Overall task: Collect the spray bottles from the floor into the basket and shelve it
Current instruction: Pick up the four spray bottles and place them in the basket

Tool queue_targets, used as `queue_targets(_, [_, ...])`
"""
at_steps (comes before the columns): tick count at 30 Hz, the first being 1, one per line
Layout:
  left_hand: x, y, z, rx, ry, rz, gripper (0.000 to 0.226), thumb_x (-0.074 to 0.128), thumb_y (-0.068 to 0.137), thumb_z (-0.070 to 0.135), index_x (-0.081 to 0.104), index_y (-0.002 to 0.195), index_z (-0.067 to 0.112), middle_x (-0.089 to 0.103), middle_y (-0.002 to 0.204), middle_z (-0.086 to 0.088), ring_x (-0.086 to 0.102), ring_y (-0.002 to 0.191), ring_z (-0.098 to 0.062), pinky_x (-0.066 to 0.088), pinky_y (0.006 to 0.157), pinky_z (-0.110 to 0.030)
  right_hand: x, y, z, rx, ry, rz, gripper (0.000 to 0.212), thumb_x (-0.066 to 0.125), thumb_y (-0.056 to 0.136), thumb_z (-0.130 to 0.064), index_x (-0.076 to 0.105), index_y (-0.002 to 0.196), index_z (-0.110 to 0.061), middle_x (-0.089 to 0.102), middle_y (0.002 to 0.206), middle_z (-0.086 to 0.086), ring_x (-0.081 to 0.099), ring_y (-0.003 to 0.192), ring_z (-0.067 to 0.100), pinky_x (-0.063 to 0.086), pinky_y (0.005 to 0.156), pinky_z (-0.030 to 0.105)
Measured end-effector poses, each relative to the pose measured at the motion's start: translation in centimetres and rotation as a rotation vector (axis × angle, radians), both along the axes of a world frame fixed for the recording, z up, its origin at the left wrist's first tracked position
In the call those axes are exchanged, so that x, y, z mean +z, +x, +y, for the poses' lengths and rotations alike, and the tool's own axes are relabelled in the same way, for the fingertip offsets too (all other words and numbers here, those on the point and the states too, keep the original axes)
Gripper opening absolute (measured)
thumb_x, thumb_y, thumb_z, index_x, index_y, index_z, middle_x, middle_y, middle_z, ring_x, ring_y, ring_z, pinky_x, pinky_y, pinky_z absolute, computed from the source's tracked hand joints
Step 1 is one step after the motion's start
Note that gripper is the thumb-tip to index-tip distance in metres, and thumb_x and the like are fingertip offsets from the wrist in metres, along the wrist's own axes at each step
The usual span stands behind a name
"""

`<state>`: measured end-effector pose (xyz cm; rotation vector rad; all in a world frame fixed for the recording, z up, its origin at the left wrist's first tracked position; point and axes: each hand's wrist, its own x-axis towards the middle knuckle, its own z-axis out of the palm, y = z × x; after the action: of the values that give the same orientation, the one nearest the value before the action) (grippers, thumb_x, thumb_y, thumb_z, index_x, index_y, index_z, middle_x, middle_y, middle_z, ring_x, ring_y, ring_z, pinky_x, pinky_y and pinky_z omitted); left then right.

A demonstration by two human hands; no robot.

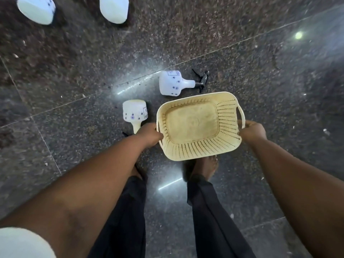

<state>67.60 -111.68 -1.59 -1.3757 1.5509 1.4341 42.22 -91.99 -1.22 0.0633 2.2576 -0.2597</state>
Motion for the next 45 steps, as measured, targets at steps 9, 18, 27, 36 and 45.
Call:
queue_targets(9, [-1.3, 3.5, -0.6, 0.242, -0.162, 0.018, 0.066, 0.037, 0.074, 0.076, 0.065, 0.104, 0.025, 0.07, 0.095, 0.0, 0.064, 0.088, -0.021, 0.05, 0.083, -0.037, 0.7, -0.2, -2.5, -0.02, -0.116, 0.188, 0.04, 0.054, 0.079, -0.057, 0.064, 0.093, -0.021, 0.07, 0.092, 0.002, 0.063, 0.081, 0.02, 0.045, 0.069, 0.032])
queue_targets(18, [-5.1, 6.4, -3.7, 0.421, -0.253, -0.153, 0.071, 0.077, 0.068, 0.036, 0.043, 0.126, 0.012, 0.059, 0.108, 0.0, 0.059, 0.095, -0.024, 0.051, 0.08, -0.035, -1.1, -1.6, -15.0, 0.701, -0.183, 0.269, 0.021, 0.046, 0.081, -0.019, 0.065, 0.088, -0.018, 0.066, 0.091, 0.009, 0.059, 0.078, 0.029, 0.039, 0.06, 0.027])
queue_targets(27, [-9.4, 6.8, -2.4, 0.483, -0.09, -0.24, 0.06, 0.08, 0.071, 0.03, 0.058, 0.122, 0.01, 0.066, 0.108, -0.007, 0.059, 0.077, -0.02, 0.045, 0.066, -0.029, -7.4, 1.1, -21.3, 1.02, 0.238, 0.186, 0.058, 0.073, 0.076, -0.029, 0.051, 0.128, -0.015, 0.049, 0.132, 0.015, 0.042, 0.123, 0.036, 0.04, 0.096, 0.048])
queue_targets(36, [-10.9, 6.9, -2.2, 0.257, -0.257, -0.362, 0.059, 0.049, 0.074, 0.061, 0.056, 0.12, 0.024, 0.059, 0.124, -0.013, 0.044, 0.121, -0.037, 0.034, 0.101, -0.048, -9.1, 0.7, -21.8, 1.44, 0.393, 0.416, 0.047, 0.058, 0.08, -0.039, 0.06, 0.121, -0.016, 0.043, 0.137, 0.016, 0.028, 0.13, 0.04, 0.029, 0.103, 0.052])
queue_targets(45, [-4.6, 5.7, -2.7, 0.579, -0.303, -0.204, 0.05, 0.051, 0.082, 0.047, 0.062, 0.114, 0.011, 0.061, 0.096, -0.006, 0.056, 0.087, -0.028, 0.045, 0.077, -0.03, -3.7, 1.1, -21.4, 1.298, 0.303, 0.342, 0.09, 0.027, 0.071, -0.07, 0.045, 0.133, -0.006, 0.04, 0.145, 0.022, 0.022, 0.14, 0.044, 0.002, 0.108, 0.07])
